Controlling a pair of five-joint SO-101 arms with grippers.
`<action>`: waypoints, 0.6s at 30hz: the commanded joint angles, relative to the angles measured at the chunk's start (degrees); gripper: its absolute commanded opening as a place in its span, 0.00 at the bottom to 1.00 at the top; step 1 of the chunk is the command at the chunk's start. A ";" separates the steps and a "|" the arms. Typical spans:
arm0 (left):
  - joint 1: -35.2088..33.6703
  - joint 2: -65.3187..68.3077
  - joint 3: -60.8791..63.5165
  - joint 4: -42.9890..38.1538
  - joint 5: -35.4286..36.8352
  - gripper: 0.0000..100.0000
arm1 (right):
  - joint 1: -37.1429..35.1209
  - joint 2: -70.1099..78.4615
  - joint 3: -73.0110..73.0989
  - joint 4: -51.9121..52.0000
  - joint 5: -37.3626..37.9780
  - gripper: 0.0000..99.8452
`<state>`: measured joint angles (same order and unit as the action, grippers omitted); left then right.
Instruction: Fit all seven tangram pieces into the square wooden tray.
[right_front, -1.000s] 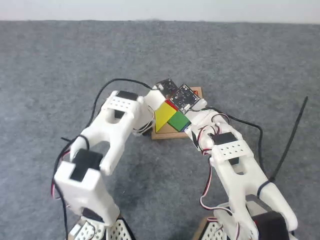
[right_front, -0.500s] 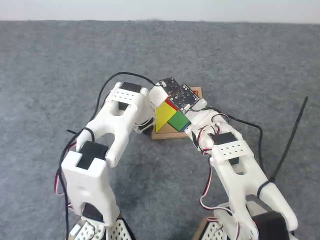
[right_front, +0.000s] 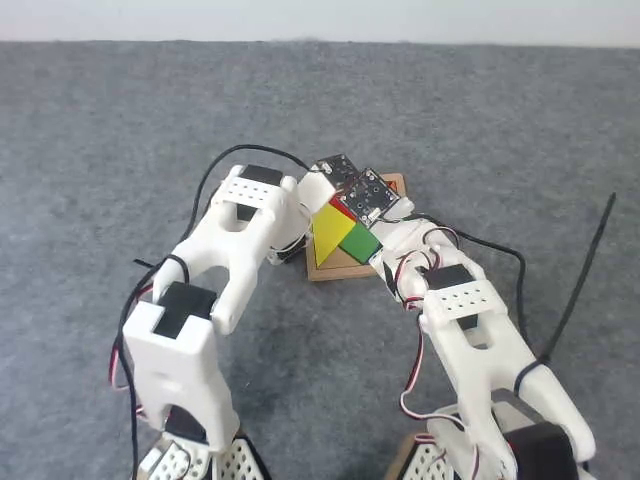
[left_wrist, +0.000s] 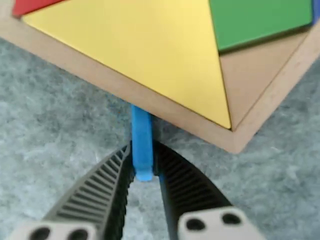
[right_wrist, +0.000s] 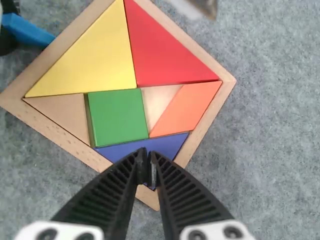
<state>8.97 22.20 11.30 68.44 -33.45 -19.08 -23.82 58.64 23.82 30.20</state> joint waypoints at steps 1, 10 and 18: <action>0.18 -7.74 3.38 -2.64 0.97 0.02 | 1.01 -2.15 -0.70 -1.19 0.79 0.01; -1.05 -27.87 17.45 -14.95 11.78 0.02 | 3.82 -2.24 -0.79 -2.68 0.35 0.01; 5.19 -38.51 21.85 -21.36 32.62 0.02 | 11.38 -7.16 -1.23 -2.77 -9.76 0.01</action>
<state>10.20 -10.68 33.80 50.42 -12.26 -12.22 -26.11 58.64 22.24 25.71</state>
